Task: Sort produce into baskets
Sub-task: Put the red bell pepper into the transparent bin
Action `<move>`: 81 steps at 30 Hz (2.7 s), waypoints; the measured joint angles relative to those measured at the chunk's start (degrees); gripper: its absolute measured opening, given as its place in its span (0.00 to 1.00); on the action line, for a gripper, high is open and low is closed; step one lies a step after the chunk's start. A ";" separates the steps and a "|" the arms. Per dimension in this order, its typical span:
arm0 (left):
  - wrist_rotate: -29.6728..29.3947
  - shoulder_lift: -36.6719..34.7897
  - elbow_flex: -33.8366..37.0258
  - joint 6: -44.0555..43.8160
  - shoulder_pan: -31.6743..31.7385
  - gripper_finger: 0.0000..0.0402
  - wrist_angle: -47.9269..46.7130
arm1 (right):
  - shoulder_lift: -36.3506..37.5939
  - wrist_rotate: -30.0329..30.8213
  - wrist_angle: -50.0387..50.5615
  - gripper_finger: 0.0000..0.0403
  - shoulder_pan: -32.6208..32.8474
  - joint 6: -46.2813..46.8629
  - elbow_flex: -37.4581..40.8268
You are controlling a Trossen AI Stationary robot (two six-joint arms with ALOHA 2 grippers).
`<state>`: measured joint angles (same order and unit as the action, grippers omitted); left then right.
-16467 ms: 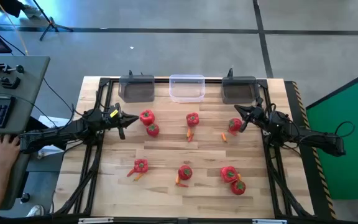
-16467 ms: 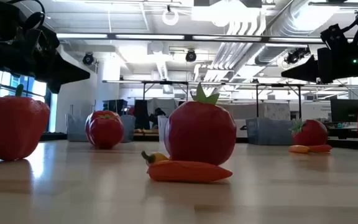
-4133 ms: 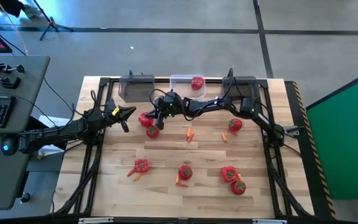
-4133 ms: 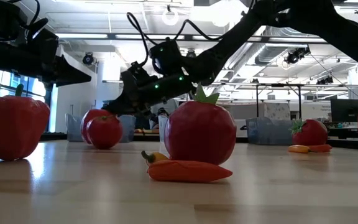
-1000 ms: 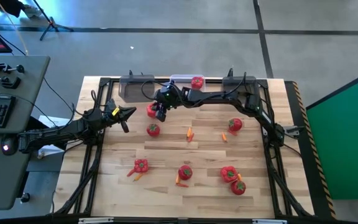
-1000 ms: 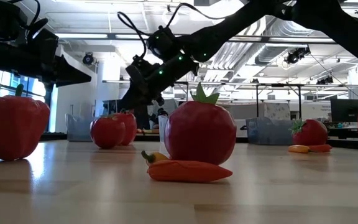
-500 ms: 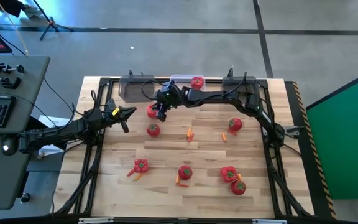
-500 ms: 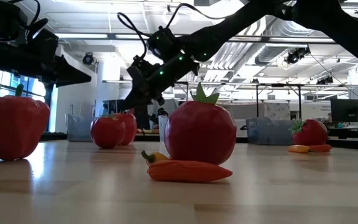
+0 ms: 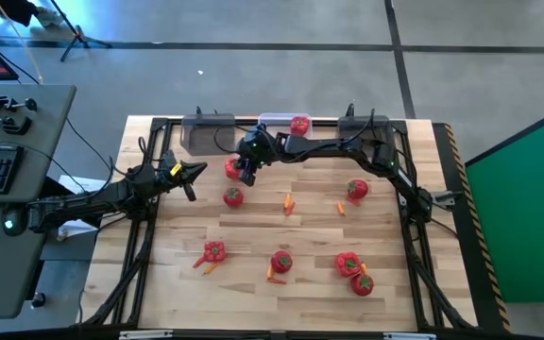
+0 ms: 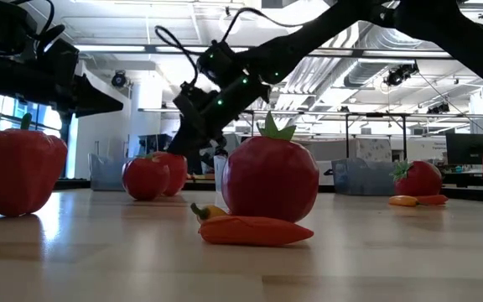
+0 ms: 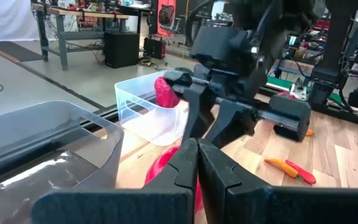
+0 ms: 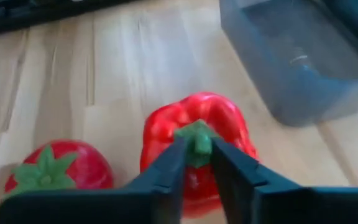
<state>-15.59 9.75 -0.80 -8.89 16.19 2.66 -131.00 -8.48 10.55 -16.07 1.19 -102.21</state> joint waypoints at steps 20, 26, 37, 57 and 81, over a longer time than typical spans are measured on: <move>1.64 0.01 0.00 -0.07 0.00 0.00 -0.20 | -1.10 0.49 -5.91 0.33 -0.03 -0.04 -0.09; 1.75 0.01 0.00 -0.07 -0.02 0.00 -0.26 | -1.84 0.42 -6.24 0.33 -0.05 0.04 -0.07; 1.97 0.01 0.00 -0.07 -0.04 0.00 -0.31 | -1.84 0.38 -7.39 0.03 -0.05 -0.71 -0.05; 1.97 0.01 0.00 0.00 -0.07 0.00 -0.28 | 12.60 5.64 4.63 0.01 -5.44 -6.07 -0.11; 1.97 0.01 0.00 -0.02 -0.07 0.00 -0.26 | 9.41 -5.46 13.44 0.00 -17.77 -16.10 -0.09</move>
<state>-13.63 9.76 -0.80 -8.91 16.12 2.39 -121.59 -13.93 23.99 -33.84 -14.91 -102.30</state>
